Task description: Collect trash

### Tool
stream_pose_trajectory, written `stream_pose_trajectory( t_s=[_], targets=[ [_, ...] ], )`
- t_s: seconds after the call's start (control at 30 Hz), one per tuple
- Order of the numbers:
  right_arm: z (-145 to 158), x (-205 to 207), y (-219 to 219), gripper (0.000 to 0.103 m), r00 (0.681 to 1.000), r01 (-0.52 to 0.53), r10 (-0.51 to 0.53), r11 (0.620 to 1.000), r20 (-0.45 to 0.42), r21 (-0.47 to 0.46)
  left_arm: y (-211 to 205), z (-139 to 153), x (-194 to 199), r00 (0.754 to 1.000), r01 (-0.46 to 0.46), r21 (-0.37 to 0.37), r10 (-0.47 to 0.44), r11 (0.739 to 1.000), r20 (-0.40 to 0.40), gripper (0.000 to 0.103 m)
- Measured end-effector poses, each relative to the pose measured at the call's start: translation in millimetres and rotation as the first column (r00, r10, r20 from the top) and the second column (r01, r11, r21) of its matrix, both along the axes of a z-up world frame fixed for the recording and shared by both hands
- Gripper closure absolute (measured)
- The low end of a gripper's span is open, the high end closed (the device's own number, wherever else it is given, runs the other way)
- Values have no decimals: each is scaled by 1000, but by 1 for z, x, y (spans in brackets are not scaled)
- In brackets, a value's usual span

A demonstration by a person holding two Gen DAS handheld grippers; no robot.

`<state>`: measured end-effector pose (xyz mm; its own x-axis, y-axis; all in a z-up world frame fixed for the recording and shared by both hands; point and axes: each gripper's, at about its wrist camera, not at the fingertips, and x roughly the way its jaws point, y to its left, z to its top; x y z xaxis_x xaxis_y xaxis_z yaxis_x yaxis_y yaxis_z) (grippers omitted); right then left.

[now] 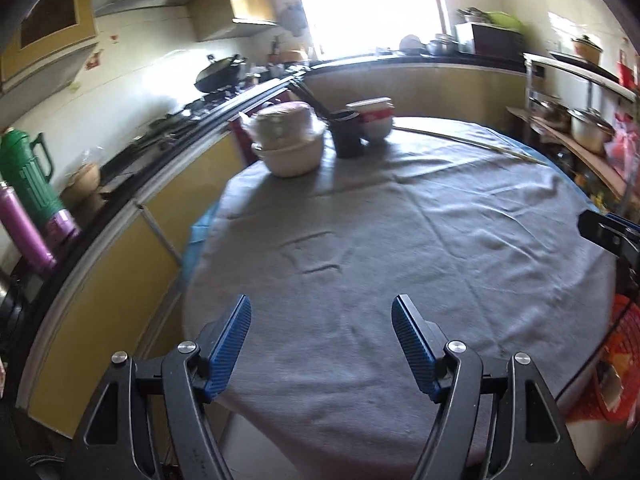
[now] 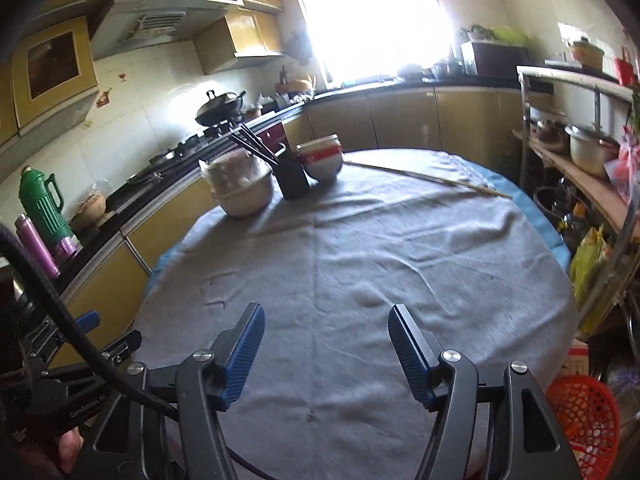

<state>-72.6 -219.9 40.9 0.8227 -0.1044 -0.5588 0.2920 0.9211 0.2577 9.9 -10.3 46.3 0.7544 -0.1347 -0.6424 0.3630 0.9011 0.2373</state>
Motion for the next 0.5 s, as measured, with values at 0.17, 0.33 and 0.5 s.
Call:
stream_pose_trajectory(
  t_s=[0.17, 0.33, 0.5],
  targets=[
    [6, 1, 20, 35, 1000, -4, 4, 996, 10, -84, 7, 7, 2, 1000, -26, -34, 26, 999, 0, 29],
    [6, -10, 28, 33, 1000, 17, -14, 990, 21, -143, 3, 9, -1, 999, -42, -36, 42, 998, 9, 23],
    [-2, -14, 30, 32, 1000, 22, -21, 987, 6, -161, -3, 13, -4, 999, -43, -43, 44, 998, 23, 21]
  ],
)
